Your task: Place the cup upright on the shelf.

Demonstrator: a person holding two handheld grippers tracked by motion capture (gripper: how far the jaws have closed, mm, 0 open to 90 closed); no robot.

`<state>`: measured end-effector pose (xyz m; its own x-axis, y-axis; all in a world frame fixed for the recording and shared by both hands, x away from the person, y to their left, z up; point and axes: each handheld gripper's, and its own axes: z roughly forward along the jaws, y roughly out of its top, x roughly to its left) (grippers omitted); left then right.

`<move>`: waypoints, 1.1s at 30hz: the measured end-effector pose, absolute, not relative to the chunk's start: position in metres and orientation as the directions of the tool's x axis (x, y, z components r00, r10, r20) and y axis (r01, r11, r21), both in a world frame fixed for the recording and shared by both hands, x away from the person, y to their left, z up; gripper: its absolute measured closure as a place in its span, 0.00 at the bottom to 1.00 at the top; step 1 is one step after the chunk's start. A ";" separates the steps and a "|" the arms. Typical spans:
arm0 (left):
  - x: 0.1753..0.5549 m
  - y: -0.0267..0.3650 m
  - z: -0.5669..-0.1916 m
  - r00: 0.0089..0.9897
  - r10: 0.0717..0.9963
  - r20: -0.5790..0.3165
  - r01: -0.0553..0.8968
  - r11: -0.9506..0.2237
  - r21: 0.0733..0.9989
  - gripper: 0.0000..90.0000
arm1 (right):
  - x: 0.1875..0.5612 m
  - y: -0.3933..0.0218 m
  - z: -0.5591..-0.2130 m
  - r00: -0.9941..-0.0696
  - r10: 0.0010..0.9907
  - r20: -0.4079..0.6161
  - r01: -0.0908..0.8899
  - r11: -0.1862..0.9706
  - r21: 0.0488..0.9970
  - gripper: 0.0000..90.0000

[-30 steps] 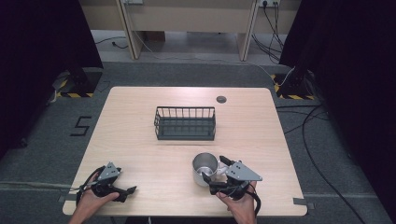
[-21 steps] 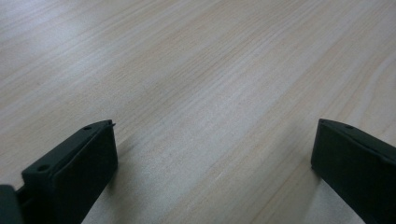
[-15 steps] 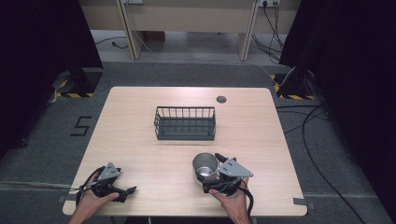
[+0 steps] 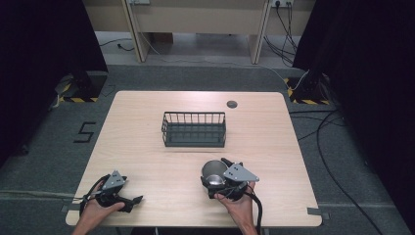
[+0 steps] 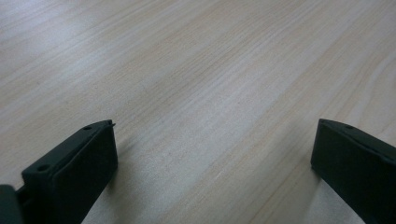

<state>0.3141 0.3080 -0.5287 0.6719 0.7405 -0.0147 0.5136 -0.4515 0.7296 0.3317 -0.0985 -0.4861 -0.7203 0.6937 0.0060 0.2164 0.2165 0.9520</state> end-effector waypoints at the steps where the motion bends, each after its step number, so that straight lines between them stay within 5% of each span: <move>1: 0.314 0.308 -0.529 0.672 0.741 -0.015 0.514 -0.451 0.730 0.00 | 0.332 -0.099 -0.486 -0.722 0.692 0.001 0.213 0.221 0.952 0.06; 33: 0.313 0.308 -0.529 0.670 0.742 -0.017 0.515 -0.449 0.730 0.00 | 0.340 -0.099 -0.466 -0.723 0.691 -0.024 0.186 0.228 0.956 0.07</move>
